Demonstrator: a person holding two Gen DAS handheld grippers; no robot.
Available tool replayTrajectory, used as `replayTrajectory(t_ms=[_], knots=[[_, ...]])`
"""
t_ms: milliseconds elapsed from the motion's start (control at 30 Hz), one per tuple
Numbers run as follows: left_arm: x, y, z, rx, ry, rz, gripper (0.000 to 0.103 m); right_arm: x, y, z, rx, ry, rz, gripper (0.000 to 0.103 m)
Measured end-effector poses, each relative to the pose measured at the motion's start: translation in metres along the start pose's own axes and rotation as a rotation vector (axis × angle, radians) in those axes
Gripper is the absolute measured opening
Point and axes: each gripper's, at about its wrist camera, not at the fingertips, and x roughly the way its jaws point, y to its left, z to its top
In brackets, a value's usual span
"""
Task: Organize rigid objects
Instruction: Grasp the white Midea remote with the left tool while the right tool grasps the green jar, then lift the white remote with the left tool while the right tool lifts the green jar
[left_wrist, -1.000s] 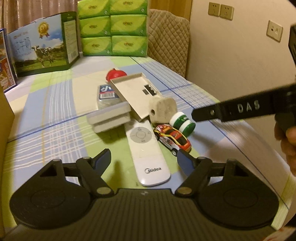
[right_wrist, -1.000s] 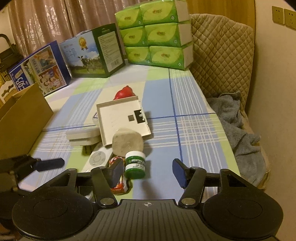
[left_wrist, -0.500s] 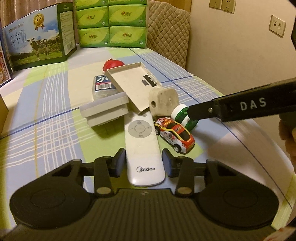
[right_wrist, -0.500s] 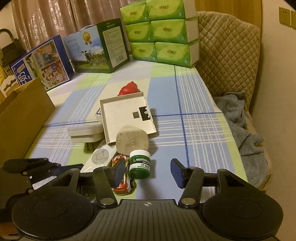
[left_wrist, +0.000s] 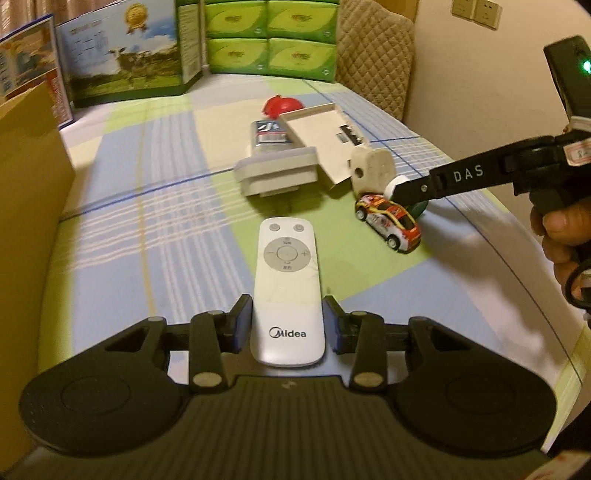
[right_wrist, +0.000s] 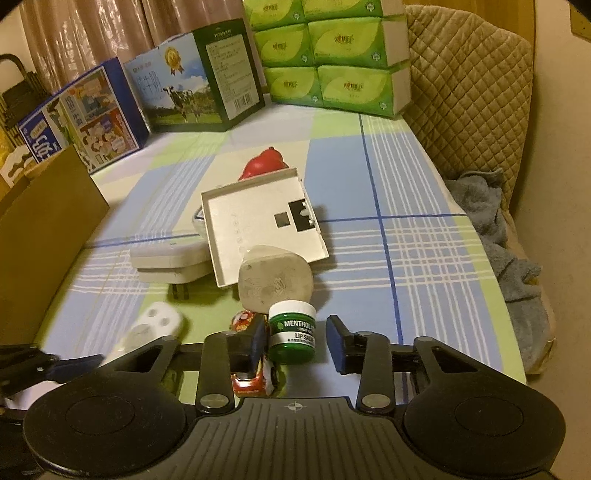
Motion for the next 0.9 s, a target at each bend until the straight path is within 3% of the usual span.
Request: replayTrajectory(t_ms=[200,900], knots=[[0.003,0.001,0.001,-0.009,-0.007,0.006,0.036,0.008,0.0,0.0,-0.007,0.016,-0.011,0.026],[0.017,0.0,0.01,0.007,-0.021,0.007,0.037,0.006,0.004,-0.004,-0.014,0.024,-0.052,0.025]])
